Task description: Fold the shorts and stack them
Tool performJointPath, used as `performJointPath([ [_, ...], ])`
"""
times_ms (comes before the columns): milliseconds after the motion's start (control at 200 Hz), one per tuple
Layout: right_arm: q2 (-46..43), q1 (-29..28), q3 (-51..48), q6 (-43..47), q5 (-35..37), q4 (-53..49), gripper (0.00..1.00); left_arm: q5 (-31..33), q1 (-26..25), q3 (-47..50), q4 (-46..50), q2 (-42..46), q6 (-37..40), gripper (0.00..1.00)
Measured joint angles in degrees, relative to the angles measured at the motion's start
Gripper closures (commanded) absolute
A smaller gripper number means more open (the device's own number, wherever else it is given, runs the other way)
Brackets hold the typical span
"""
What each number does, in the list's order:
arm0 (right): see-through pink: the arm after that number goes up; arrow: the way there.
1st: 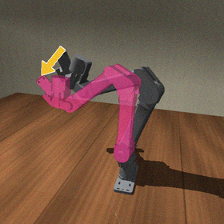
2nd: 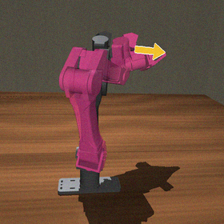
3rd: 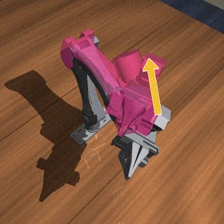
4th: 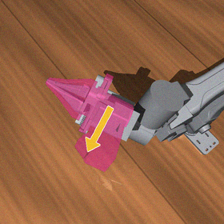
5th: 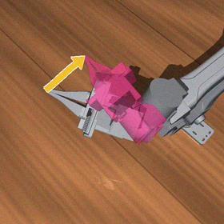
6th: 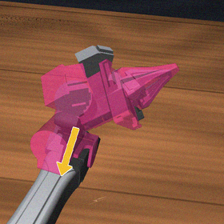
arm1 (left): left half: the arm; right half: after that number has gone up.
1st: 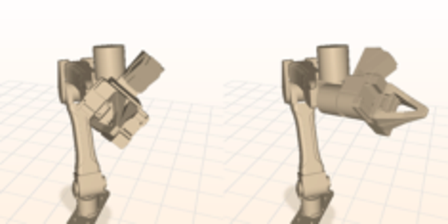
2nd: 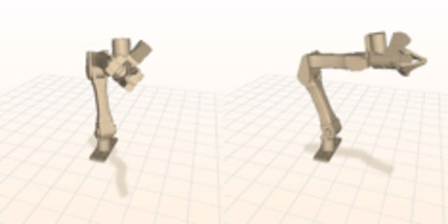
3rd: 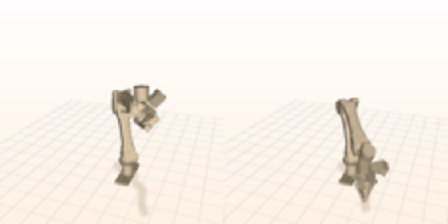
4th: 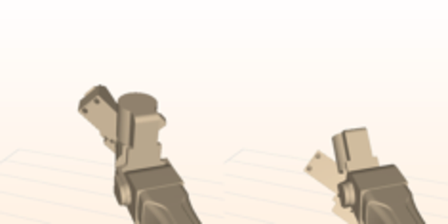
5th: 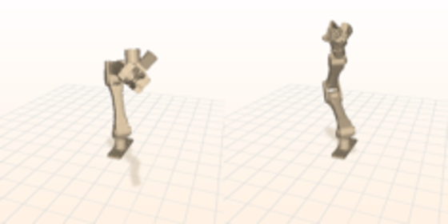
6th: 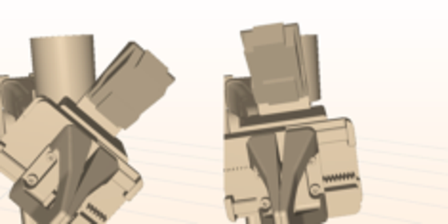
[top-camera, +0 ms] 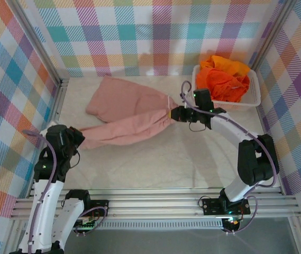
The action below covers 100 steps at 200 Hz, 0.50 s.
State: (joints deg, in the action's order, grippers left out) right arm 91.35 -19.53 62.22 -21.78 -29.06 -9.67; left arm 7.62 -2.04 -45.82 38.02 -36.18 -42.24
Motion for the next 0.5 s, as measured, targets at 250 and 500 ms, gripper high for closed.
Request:
performJointPath([
  [250,-8.2,-2.6,-8.9,-3.5,3.0,-0.9,1.0,3.2,-0.1,-6.8,4.1,1.1,0.3,1.0],
  [500,-19.2,-4.2,-15.3,-7.1,6.4,-3.6,1.0,3.4,-0.1,-16.4,7.0,-2.0,3.6,1.0],
])
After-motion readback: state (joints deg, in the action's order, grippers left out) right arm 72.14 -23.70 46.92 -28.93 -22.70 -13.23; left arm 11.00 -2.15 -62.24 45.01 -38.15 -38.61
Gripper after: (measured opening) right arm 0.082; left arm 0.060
